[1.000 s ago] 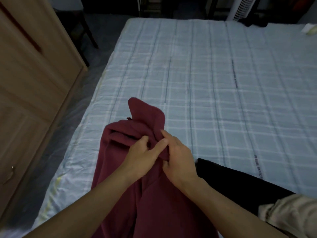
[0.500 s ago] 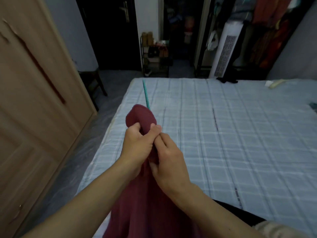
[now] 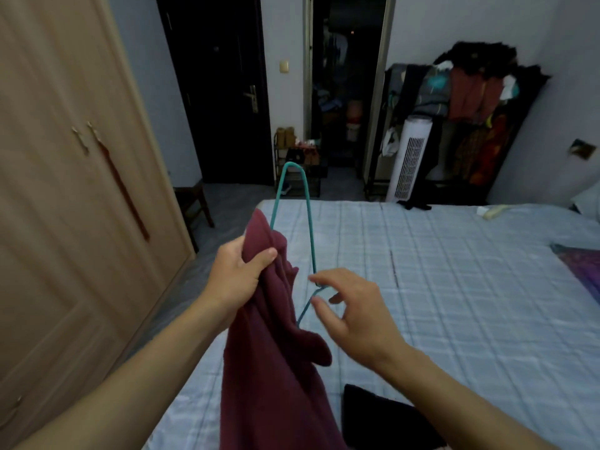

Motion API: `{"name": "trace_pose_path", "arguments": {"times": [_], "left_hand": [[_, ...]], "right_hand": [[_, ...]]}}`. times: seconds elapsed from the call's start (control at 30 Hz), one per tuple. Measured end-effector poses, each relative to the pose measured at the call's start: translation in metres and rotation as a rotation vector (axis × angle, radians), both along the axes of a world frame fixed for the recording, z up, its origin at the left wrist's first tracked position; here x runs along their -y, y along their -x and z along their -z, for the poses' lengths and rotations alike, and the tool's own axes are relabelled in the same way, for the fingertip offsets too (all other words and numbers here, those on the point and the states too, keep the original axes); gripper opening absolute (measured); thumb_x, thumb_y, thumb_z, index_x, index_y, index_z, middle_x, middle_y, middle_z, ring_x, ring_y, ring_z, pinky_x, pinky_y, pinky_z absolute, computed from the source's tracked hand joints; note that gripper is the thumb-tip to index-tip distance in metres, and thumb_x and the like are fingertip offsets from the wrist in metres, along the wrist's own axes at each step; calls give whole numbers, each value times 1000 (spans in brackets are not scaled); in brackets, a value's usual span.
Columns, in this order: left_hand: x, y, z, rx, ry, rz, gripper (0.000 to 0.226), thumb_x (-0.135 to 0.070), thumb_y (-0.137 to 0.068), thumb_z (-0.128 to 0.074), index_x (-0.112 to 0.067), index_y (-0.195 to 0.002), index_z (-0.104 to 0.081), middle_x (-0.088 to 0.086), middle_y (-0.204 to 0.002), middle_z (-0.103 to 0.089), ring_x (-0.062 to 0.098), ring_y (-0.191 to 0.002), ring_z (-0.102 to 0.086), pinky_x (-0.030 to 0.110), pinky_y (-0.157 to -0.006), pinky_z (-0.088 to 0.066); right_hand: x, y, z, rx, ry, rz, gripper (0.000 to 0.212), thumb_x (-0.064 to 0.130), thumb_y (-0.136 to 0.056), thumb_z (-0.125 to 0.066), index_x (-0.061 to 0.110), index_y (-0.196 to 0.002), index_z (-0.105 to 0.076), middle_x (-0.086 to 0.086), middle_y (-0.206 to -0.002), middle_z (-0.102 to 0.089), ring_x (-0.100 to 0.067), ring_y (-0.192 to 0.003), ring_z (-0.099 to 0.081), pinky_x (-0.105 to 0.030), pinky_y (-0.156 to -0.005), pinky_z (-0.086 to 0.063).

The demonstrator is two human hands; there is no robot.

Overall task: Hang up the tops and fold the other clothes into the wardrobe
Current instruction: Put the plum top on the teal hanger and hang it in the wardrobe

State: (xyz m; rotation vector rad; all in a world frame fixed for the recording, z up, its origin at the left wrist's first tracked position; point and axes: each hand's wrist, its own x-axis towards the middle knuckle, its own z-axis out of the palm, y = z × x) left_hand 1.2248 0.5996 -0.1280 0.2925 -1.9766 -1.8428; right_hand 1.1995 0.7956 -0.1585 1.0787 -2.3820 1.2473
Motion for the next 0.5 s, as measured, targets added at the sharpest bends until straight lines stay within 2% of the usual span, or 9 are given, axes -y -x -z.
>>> {"name": "trace_pose_path", "arguments": {"times": [0.1,0.23,0.3,0.4,0.43,0.5], "left_hand": [[-9,-11,-33,-84,-74,86,16,3,-94,-60,-9,-101,-68,4,-75,-76,15,-67,-74,20,-58,-57],[-21,-23,-81,-164,-27,213,18,4,-95,-59,-9,-103,-68,8,-79,-76,22,-71,-76,25,-59,-59],[-25,-27,-103,-195,56,265,20,6,-94,-58,-10,-100,-68,3,-78,-76,17,-71,-75,22,-61,-58],[-29,-34,-132,-230,186,293,21,2,-91,-63,-16,-98,-70,-2,-83,-77,11,-77,-73,20,-68,-57],[-30,-38,-140,-238,187,302,20,-1,-90,-65,-19,-97,-72,-1,-86,-77,11,-81,-73,20,-70,-57],[-31,-46,-154,-256,191,330,18,-11,-84,-69,-23,-96,-76,1,-92,-77,14,-86,-73,22,-73,-57]], "right_hand": [[-16,4,-20,47,52,134,30,15,-88,-70,17,-117,-68,6,-112,-67,-5,-103,-62,-22,-82,-54],[-34,6,-49,48,63,248,41,19,-86,-73,18,-125,-63,5,-120,-64,-10,-111,-59,-33,-94,-52],[-44,5,-61,47,49,290,53,26,-84,-76,20,-133,-56,5,-127,-59,-11,-117,-55,-36,-100,-50],[-61,2,-74,68,-14,326,69,40,-80,-78,21,-140,-49,4,-133,-54,-12,-123,-50,-33,-106,-43],[-66,1,-77,83,-43,327,68,42,-81,-77,21,-140,-49,4,-133,-54,-12,-123,-50,-31,-105,-42],[-75,-2,-82,81,-87,329,53,41,-86,-73,20,-132,-57,4,-126,-61,-11,-116,-56,-28,-101,-44]]}}
